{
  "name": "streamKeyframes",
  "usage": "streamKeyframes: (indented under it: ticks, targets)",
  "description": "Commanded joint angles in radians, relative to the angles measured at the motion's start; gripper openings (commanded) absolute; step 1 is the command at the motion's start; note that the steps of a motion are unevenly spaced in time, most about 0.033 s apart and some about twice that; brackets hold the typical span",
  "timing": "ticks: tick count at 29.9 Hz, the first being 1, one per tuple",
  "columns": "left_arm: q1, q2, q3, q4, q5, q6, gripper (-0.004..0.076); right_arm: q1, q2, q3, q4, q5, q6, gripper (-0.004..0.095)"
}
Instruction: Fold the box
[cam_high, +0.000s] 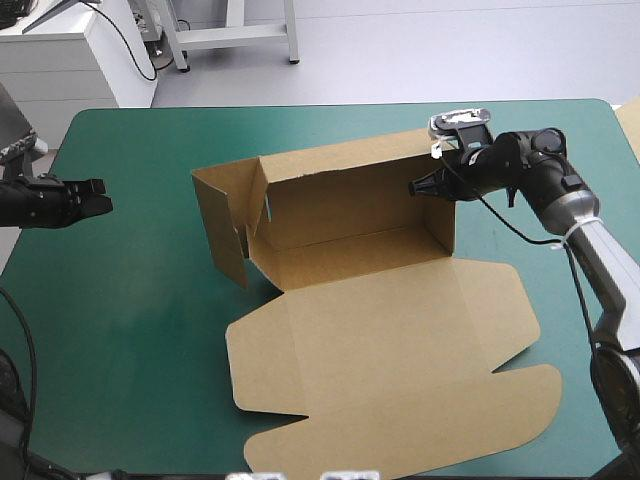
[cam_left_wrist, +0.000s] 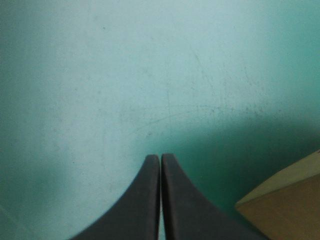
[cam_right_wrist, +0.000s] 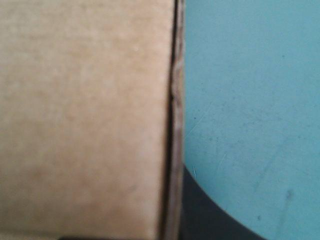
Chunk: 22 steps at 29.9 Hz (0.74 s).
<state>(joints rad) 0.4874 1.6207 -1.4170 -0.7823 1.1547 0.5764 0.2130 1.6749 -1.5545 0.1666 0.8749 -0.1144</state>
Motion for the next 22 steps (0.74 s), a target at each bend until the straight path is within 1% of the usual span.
streamKeyframes:
  ticks: [1,2,4,5,7,9,12,16,22]
  targets:
    - [0.002,-0.040,0.014,-0.060,-0.046,-0.001,-0.0008,-0.006,-0.048,-0.159,0.001,0.069,0.090,-0.0017]
    - [0.002,-0.040,0.019,-0.060,-0.046,-0.001,-0.0008,-0.006,-0.048,-0.185,0.001,0.088,0.098,-0.0017]
    - [0.002,-0.040,0.021,-0.060,-0.052,-0.001,-0.0008,-0.006,-0.043,-0.236,-0.001,0.175,0.138,-0.0017]
    - [0.002,-0.040,0.021,-0.060,-0.053,-0.001,-0.0008,-0.006,-0.038,-0.254,-0.001,0.229,0.138,-0.0017]
    - [0.002,-0.042,0.021,-0.066,-0.061,-0.001,-0.0008,-0.006,-0.025,-0.295,-0.025,0.380,0.138,-0.0017]
    - [0.002,-0.042,0.021,-0.068,-0.073,-0.001,-0.0008,-0.006,-0.029,-0.293,-0.026,0.372,0.170,-0.0017]
    - [0.002,-0.042,0.021,-0.068,-0.068,-0.001,-0.0008,-0.006,-0.051,-0.293,0.010,0.372,0.173,-0.0015]
    - [0.000,-0.042,0.021,-0.085,-0.061,-0.001,-0.0008,-0.006,-0.086,-0.277,0.010,0.374,0.198,-0.0003]
    - [0.000,-0.042,0.025,-0.107,-0.063,-0.001,-0.0008,-0.004,-0.178,-0.087,0.014,0.374,0.194,0.0000]
